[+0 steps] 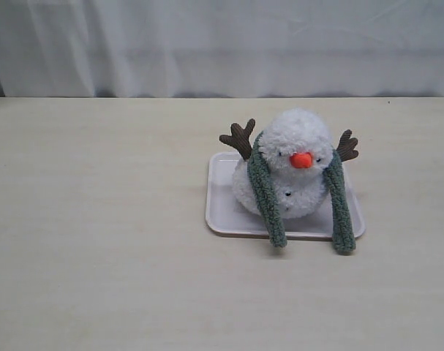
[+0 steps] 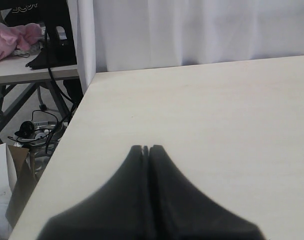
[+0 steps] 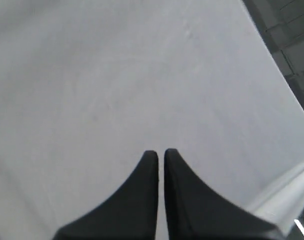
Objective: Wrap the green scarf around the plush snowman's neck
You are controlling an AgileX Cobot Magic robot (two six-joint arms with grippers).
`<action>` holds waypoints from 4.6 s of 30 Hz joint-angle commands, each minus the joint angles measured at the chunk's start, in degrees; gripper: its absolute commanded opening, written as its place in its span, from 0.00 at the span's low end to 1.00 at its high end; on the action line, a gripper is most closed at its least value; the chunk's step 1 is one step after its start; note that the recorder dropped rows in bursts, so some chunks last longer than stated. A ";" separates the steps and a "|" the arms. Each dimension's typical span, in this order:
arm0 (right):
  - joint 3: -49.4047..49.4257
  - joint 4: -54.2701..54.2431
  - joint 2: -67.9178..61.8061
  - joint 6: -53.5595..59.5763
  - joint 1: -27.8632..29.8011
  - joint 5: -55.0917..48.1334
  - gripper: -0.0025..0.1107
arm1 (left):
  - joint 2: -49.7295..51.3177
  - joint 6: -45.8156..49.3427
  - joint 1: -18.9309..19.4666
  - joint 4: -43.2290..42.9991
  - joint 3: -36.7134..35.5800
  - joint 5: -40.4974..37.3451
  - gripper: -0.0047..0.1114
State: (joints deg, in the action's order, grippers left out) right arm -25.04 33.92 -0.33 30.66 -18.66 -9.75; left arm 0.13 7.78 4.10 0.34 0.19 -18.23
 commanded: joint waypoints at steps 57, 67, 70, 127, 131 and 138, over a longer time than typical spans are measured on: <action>25.04 -33.49 0.33 -29.99 11.85 13.73 0.06 | -0.13 -0.09 -0.20 0.16 -0.19 0.51 0.04; 25.04 -33.49 0.33 -29.99 11.97 1.12 0.06 | -0.13 -0.09 -0.20 0.16 -0.19 0.51 0.04; 25.04 -33.49 0.33 -30.66 11.97 -3.99 0.06 | -0.13 -0.09 -0.20 0.16 -0.19 0.51 0.04; 25.04 -31.72 0.33 -34.37 21.85 -10.18 0.06 | -0.13 -0.09 -0.20 0.16 -0.19 0.51 0.04; 25.04 -31.72 0.33 -34.37 21.85 -10.18 0.06 | -0.13 -0.09 -0.20 0.16 -0.19 0.51 0.04; 25.04 -31.72 0.33 -34.37 21.85 -10.18 0.06 | -0.13 -0.09 -0.20 0.16 -0.19 0.51 0.04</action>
State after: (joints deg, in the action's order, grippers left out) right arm -0.11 2.39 -0.24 -3.60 2.78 -19.84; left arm 0.13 7.78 4.10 0.34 0.19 -18.23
